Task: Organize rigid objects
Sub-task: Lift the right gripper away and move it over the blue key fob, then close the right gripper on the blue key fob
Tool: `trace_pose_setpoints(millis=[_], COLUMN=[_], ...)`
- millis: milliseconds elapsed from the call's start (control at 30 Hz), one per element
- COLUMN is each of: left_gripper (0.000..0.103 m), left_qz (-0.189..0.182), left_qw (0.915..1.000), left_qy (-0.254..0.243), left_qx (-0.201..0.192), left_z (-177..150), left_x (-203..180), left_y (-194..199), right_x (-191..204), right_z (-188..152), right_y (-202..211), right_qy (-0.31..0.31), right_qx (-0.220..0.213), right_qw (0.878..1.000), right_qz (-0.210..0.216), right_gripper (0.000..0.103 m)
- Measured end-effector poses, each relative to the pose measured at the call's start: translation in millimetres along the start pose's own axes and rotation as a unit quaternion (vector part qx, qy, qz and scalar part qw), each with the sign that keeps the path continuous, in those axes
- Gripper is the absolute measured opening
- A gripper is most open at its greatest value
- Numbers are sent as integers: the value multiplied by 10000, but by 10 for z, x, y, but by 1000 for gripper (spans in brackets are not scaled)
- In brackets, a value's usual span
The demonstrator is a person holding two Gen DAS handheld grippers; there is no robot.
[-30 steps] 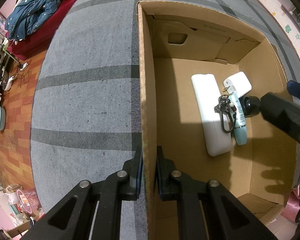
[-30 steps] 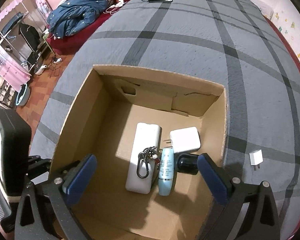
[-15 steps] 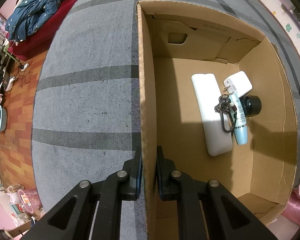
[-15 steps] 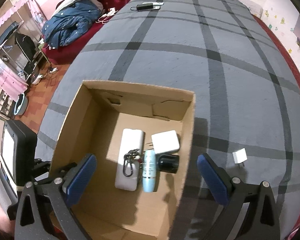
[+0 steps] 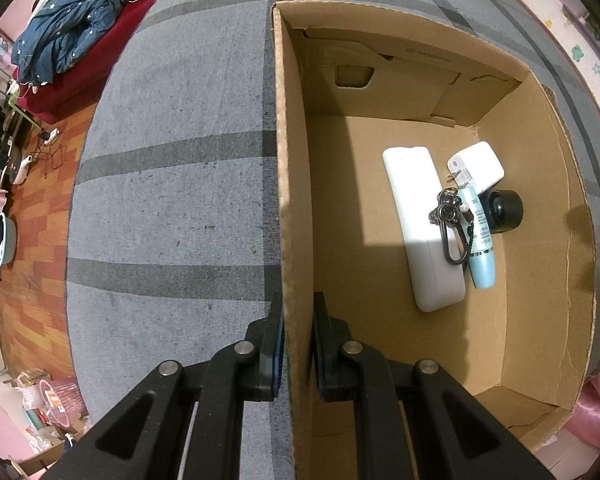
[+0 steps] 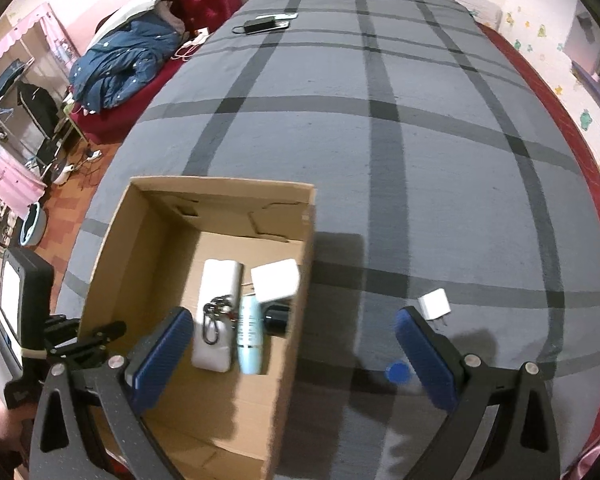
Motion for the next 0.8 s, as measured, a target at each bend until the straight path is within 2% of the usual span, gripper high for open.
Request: trace_pose_setpoints(millis=[367,800], left_gripper=[12,12], left_qz=[36,89], left_qw=[10000,10000], left_qy=[13,26], left_qx=[20,17], left_z=[13,10], left_x=[-20,-40], left_y=[-4,-8], right_x=[-672,-1203], right_z=[-39,-382], right_y=[-77,-636], right_qy=[-501,-725], right_qx=[109,559], right_qw=[9979,9936], right_qz=[-391,-664], right_gripper=[103,103])
Point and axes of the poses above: each gripper's, at about its wrist camera, not at the fingertips, and y roughly against the way its jaws point, x to its left, z to its top, the point moved 1 cm from there along -y, roughly the way its jaws point, and after that the axes turned 10 degrees about -y, right-handed, at the moved point
